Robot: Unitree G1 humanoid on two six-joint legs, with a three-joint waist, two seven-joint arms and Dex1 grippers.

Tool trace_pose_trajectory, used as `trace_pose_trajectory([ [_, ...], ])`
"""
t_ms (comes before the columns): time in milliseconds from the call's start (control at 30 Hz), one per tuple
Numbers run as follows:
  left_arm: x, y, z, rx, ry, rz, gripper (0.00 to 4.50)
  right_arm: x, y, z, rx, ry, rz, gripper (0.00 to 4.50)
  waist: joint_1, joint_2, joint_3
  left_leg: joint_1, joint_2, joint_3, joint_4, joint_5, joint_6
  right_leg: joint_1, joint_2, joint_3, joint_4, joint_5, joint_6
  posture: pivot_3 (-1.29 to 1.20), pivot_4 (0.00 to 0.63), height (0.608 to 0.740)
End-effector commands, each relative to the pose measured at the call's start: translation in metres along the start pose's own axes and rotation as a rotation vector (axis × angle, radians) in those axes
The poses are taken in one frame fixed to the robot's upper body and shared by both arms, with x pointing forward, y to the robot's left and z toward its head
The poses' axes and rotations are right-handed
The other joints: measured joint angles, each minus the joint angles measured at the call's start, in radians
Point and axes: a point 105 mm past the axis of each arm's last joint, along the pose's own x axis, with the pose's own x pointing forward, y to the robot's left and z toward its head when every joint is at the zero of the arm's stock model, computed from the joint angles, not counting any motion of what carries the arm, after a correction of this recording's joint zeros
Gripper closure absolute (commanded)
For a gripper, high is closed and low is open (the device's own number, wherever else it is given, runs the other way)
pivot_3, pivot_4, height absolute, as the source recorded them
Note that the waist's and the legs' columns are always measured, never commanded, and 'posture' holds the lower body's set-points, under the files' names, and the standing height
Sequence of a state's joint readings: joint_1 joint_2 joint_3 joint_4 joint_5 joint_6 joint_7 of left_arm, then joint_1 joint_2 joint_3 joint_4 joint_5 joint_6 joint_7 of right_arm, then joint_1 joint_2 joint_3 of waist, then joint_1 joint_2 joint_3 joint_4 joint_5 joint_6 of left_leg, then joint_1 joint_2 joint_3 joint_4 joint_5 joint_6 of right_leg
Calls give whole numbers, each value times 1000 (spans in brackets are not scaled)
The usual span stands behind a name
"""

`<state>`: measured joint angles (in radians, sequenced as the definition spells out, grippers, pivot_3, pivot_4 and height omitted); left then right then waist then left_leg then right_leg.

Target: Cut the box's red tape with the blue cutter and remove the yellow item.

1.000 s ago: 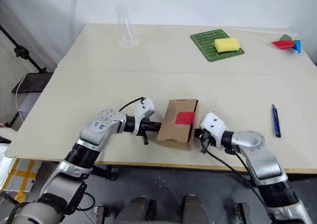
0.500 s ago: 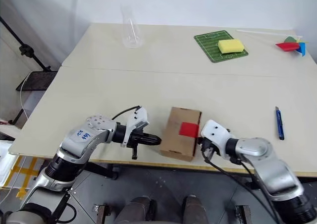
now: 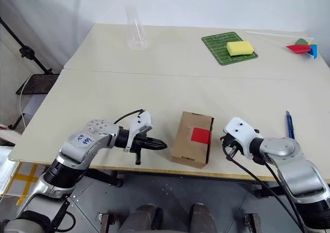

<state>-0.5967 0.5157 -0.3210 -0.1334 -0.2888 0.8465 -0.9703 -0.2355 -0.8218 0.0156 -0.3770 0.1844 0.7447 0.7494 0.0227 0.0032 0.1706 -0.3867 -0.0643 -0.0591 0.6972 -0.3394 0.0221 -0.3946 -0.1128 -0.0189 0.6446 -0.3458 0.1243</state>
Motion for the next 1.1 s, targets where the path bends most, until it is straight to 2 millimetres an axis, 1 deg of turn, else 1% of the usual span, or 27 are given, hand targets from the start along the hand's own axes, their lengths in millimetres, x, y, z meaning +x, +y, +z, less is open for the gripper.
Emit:
trace_pose_trajectory([
  [33, 8, -3, 10, 70, -7, -31, 4500, 12, 3, 21, -20, -62, 12, 4481, -2, 0, 0, 0, 0, 0, 0, 0, 0, 0, 0, 0, 0, 0, 0, 0, 150, 740],
  [167, 6, 0, 12, 86, -5, -27, 4500, 20, 8, 28, -31, -73, 40, 4481, -1, 0, 0, 0, 1, 0, -2, 0, -1, -1, 0, 0, 1, 0, 0, 0, 150, 740],
  [267, 5, 1, 12, 89, -1, -25, 4500, 23, 8, 25, -31, -64, 37, 4481, 2, 0, 0, 0, 0, 0, -2, 0, 0, -1, 0, -1, 1, 0, 0, 0, 150, 740],
  [367, 1, 1, 13, 105, 5, -22, 4500, 21, 2, 20, -24, -49, -2, 4481, 1, 0, 0, -1, -1, 0, -2, 0, 0, -1, 0, -1, 1, 0, 0, 0, 150, 740],
  [500, -13, 15, 15, 121, 25, 35, 4500, 6, -5, 9, 5, -21, -26, 4481, 3, 0, 0, -1, 0, -1, -2, 0, 0, -1, 0, -1, 1, 0, 0, 0, 150, 740],
  [567, -31, 28, 19, 146, 43, 73, 4500, -15, -2, 6, 99, -24, 21, 4481, 4, 0, 0, -1, -1, -1, -2, 0, 0, -1, 0, -1, 1, 0, 0, 0, 150, 740],
  [633, -48, 17, 44, 179, -85, -68, 4500, -40, 9, 22, 284, -98, 138, 4124, 3, 0, 1, -1, 0, -1, -2, 0, 0, -1, 0, -1, 1, 0, 0, 0, 150, 740],
  [667, -53, 11, 56, 178, -152, -129, 4500, -48, 14, 30, 333, -122, 181, 3960, 1, 0, 1, -2, 0, -1, -2, 0, 0, -1, 0, -2, 1, 0, 0, 0, 150, 740],
  [700, -56, 7, 64, 175, -195, -168, 4500, -53, 17, 34, 363, -133, 208, 3617, 0, 0, 1, -3, 0, -1, -2, 0, 0, -2, 0, -2, 1, 0, 0, 0, 150, 740],
  [800, -51, 9, 73, 203, -223, -174, 4500, -62, 19, 50, 431, -202, 255, 2612, 1, 0, 1, -1, 1, -2, -1, 0, 0, 1, 0, -2, 0, 0, 0, 0, 150, 740],
  [833, -45, 9, 76, 221, -225, -176, 4500, -62, 16, 53, 449, -211, 244, 2292, 1, 0, 1, 0, 1, -2, -1, 0, 0, 1, 0, -2, -1, 0, 0, 0, 150, 740],
  [900, -25, 10, 78, 275, -217, -178, 4500, -57, 12, 52, 457, -190, 203, 1526, 1, 0, 1, 0, 1, -2, -2, 0, 0, 1, 0, -2, 0, 0, 0, 0, 150, 740],
  [933, -16, 10, 78, 278, -216, -178, 4500, -53, 11, 51, 457, -169, 185, 1223, 3, 0, 1, -1, 0, -2, -2, 0, 0, 1, 0, -2, 0, 0, 0, 0, 150, 740],
  [1033, -1, 15, 79, 269, -237, -146, 4500, -43, 5, 48, 474, -157, 137, 220, 2, -1, 1, -1, -1, -2, -1, 0, 0, 0, -1, -2, 1, 0, 0, 0, 150, 740],
  [1067, 3, 15, 79, 285, -237, -144, 4500, -40, 0, 46, 480, -156, 107, 46, 2, -1, 2, -1, -2, -2, -1, 0, 1, 0, -1, -2, 1, 0, 0, 0, 150, 740],
  [1100, 8, 14, 78, 306, -235, -151, 4500, -37, -5, 41, 481, -140, 71, 46, 1, -1, 2, -2, -2, -2, -2, 0, 1, -1, -1, -2, 2, 0, 0, 0, 150, 740],
])
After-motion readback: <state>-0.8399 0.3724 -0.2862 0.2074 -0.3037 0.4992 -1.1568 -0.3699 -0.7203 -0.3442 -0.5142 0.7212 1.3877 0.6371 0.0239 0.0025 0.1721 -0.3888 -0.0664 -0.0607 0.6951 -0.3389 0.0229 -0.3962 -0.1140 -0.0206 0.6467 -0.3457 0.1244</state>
